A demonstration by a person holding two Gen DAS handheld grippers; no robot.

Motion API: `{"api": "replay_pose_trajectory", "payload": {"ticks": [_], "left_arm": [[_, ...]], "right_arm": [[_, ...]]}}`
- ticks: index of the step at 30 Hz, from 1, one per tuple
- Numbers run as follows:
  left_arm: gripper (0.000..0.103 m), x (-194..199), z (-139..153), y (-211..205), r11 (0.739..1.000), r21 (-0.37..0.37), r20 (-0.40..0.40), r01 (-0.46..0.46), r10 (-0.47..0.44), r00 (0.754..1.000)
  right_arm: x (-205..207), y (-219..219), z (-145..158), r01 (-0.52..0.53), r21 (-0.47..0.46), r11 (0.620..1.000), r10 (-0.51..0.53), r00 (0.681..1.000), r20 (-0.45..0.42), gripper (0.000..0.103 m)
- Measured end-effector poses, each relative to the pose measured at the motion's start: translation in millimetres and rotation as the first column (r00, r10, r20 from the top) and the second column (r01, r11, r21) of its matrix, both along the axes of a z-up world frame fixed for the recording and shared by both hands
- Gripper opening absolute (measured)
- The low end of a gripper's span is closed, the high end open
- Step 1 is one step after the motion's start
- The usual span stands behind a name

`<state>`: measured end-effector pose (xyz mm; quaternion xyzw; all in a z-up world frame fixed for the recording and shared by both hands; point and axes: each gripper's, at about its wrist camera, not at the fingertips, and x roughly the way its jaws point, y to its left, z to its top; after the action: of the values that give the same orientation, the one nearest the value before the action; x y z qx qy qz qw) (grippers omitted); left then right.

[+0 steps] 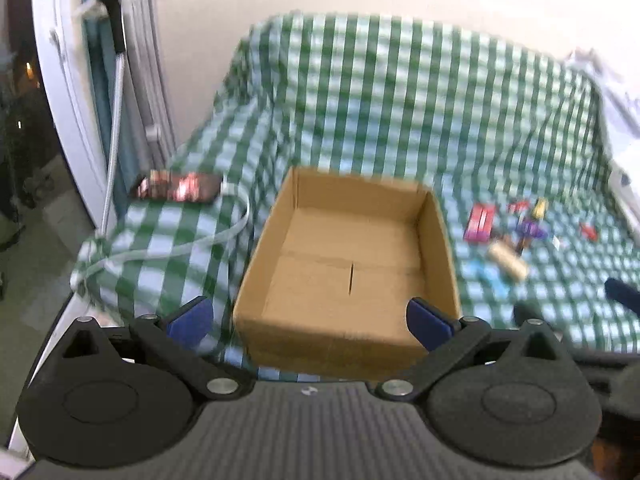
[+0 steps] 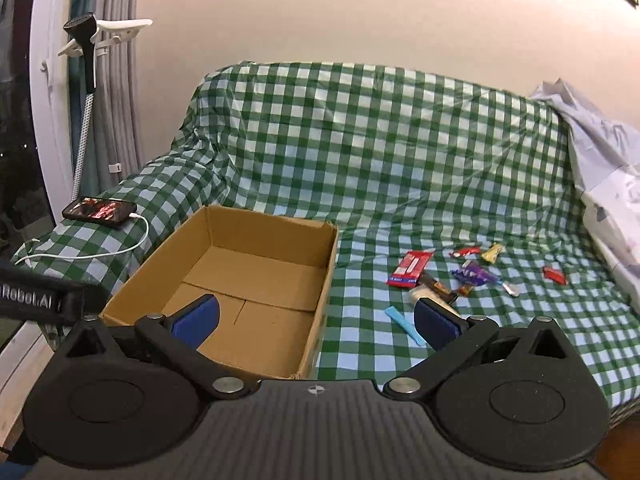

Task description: Organize snacks

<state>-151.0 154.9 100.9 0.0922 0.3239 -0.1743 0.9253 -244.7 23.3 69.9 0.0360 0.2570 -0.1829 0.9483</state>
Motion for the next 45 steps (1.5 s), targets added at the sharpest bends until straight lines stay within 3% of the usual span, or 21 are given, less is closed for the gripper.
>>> {"api": "replay_pose_trajectory", "payload": {"ticks": [3,8,15,18,21,23,32,36,45], "left_arm": [[0.103,-11.7,9.6,-0.4,0.998,-0.061,0.049,0.021,-0.018,0.999],[0.103,-7.8,1.5,-3.7,0.995,-0.101,-0.036,0.017,-0.02,0.999],[0.103,4.6,-11.0,12.5,0.996,-0.074,-0.037,-0.059,0.056,0.998],[0.103,1.6,-19.3,25.9,0.997,-0.048,0.018,-0.06,0.061,0.998],[0.103,-3.6,-23.5,21.2,0.998,0.025,0.08,-0.055,0.053,0.995],[0.103,-4.9,-25.5,17.4,0.998,0.051,0.072,-0.039,0.035,0.997],[0.103,-9.1,-33.4,25.1,0.999,0.041,0.054,0.001,-0.003,0.999],[0.103,-13.5,-35.9,13.8,0.998,0.065,0.083,0.004,-0.009,0.996],[0.103,-3.4,-46.2,10.9,0.996,0.091,0.039,0.001,-0.005,0.999]], "right_arm": [[-7.5,6.0,8.3,-0.019,-0.022,1.0,0.019,1.0,0.018,0.103],[-6.6,12.7,20.6,-0.023,-0.036,0.999,0.024,0.999,0.036,0.102],[-11.0,9.2,21.4,-0.015,0.001,1.0,0.015,0.999,0.046,0.102],[-11.2,13.0,22.9,-0.004,-0.025,1.0,0.006,0.998,0.059,0.102],[-13.9,13.0,21.7,-0.042,-0.025,0.999,0.044,0.997,0.068,0.103],[-12.7,12.9,21.3,-0.056,-0.014,0.998,0.057,0.996,0.062,0.103],[-9.6,10.4,17.7,-0.04,0.0,0.999,0.04,0.999,0.034,0.103],[-6.4,8.6,14.8,-0.041,0.004,0.999,0.041,0.999,0.028,0.103],[0.2,1.6,6.4,-0.046,0.042,0.998,0.046,0.999,-0.001,0.103]]}}
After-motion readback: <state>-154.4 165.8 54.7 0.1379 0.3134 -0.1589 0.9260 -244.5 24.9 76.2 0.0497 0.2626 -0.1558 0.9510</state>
